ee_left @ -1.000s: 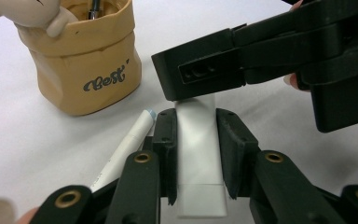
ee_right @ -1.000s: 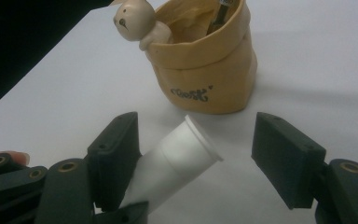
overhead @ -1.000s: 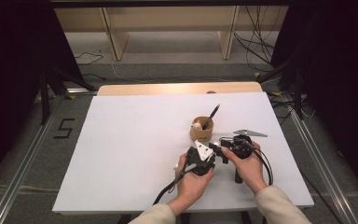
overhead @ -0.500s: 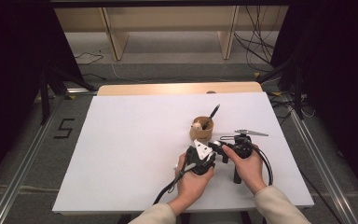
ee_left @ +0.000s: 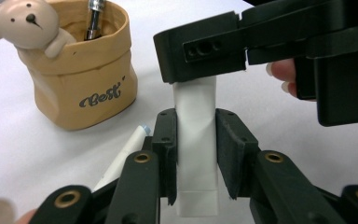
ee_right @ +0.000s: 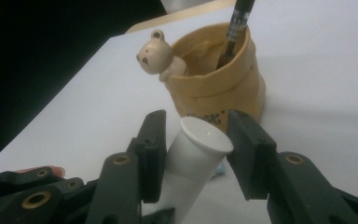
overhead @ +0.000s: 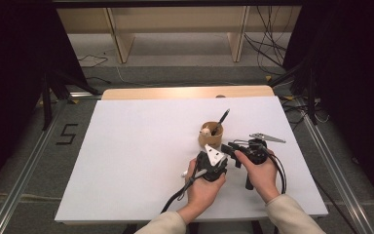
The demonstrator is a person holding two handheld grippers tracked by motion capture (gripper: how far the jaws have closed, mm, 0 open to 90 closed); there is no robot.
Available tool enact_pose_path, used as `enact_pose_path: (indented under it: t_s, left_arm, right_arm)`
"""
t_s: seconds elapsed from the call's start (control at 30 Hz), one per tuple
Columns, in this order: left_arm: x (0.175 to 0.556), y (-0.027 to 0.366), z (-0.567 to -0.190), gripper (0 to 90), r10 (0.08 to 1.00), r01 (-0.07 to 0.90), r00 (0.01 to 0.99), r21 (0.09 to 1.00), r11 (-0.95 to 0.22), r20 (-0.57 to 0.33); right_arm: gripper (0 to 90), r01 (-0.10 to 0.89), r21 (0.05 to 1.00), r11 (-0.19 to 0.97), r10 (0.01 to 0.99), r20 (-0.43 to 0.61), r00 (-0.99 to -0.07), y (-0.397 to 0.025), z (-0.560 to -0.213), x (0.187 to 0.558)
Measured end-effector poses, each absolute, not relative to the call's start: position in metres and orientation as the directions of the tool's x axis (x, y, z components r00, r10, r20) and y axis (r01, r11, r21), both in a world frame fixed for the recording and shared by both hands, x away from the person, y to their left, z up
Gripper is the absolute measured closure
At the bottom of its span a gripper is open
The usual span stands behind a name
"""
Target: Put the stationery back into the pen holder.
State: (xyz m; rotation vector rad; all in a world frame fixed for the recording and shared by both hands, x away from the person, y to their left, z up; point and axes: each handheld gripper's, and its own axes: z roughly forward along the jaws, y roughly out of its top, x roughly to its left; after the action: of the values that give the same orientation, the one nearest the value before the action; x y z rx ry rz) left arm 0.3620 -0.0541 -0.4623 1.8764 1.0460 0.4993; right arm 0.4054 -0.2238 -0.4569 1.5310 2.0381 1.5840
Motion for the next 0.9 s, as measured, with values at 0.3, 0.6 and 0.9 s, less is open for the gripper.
enact_pose_path:
  t_s: [0.3, 0.6, 0.9]
  left_arm:
    - [0.364, -0.058, -0.461, 70.5, 0.828, 0.456, 0.555, 0.862, -0.223, -0.079]
    - [0.364, -0.058, -0.459, 70.4, 0.827, 0.428, 0.558, 0.876, -0.221, -0.065]
    - [0.365, -0.057, -0.459, 69.4, 0.817, 0.394, 0.574, 0.894, -0.211, -0.061]
  right_arm:
    - [64.1, 0.541, 0.84, -0.038, 0.782, 0.362, -0.507, -0.223, -0.448, 0.401]
    - [65.1, 0.469, 0.883, 0.023, 0.795, 0.268, -0.545, -0.219, -0.441, 0.396]
    - [65.2, 0.419, 0.906, 0.06, 0.805, 0.204, -0.558, -0.218, -0.435, 0.394]
